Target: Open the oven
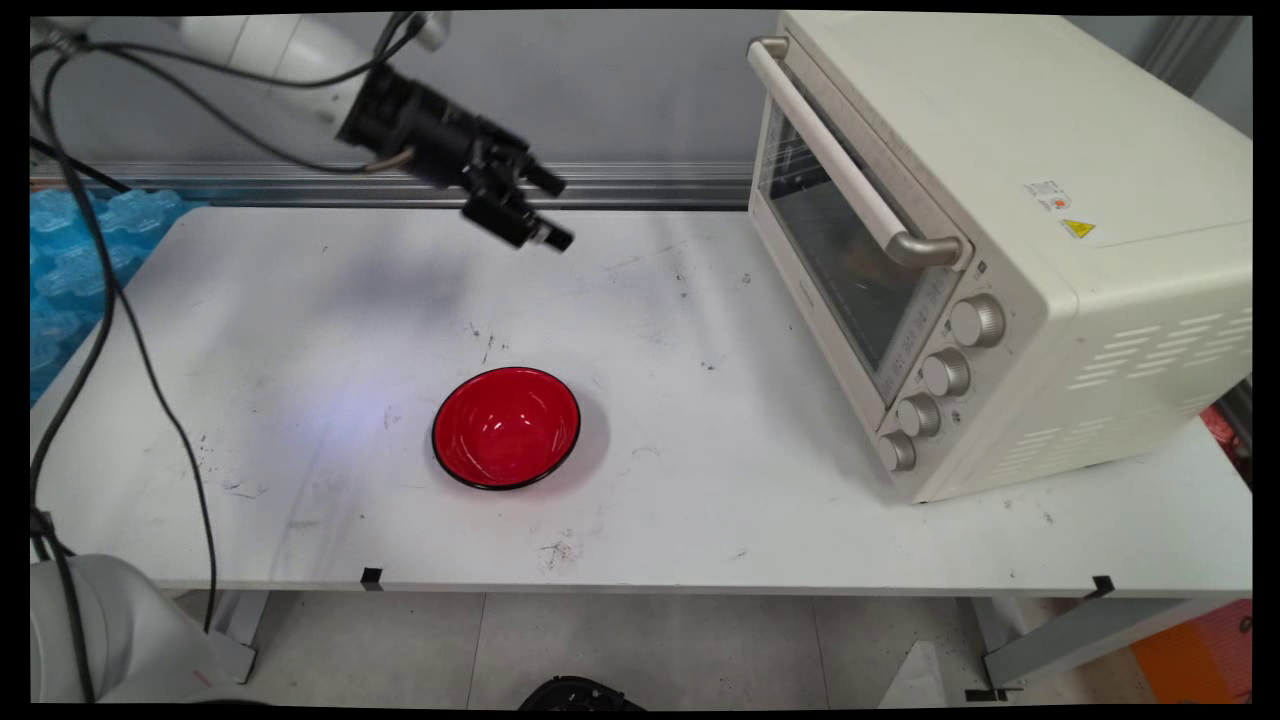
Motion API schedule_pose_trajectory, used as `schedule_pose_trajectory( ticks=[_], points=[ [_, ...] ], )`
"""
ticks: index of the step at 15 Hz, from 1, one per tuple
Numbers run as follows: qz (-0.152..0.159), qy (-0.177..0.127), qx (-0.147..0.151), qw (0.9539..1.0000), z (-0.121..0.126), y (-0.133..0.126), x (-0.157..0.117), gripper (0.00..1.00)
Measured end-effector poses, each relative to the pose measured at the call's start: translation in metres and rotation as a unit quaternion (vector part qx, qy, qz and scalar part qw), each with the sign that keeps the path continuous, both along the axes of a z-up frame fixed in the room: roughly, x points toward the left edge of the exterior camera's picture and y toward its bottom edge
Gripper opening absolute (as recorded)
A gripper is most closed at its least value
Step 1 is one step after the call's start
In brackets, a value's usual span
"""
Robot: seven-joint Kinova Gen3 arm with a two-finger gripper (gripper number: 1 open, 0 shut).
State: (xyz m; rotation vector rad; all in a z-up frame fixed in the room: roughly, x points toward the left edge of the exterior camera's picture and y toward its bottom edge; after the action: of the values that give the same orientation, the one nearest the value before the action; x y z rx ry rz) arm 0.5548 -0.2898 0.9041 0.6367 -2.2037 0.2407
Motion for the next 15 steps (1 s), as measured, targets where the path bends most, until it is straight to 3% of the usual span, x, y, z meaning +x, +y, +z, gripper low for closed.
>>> schedule_pose_trajectory(
  ticks=[12, 13, 15],
  points=[
    [0.034, 0.06, -0.052, 0.9963, 0.047, -0.064, -0.073, 1.0],
    [0.036, 0.065, -0.054, 0.9958, 0.049, -0.068, -0.079, 0.0],
    [0.039, 0.074, -0.055, 0.995, 0.051, -0.076, -0.09, 0.0]
  ],
)
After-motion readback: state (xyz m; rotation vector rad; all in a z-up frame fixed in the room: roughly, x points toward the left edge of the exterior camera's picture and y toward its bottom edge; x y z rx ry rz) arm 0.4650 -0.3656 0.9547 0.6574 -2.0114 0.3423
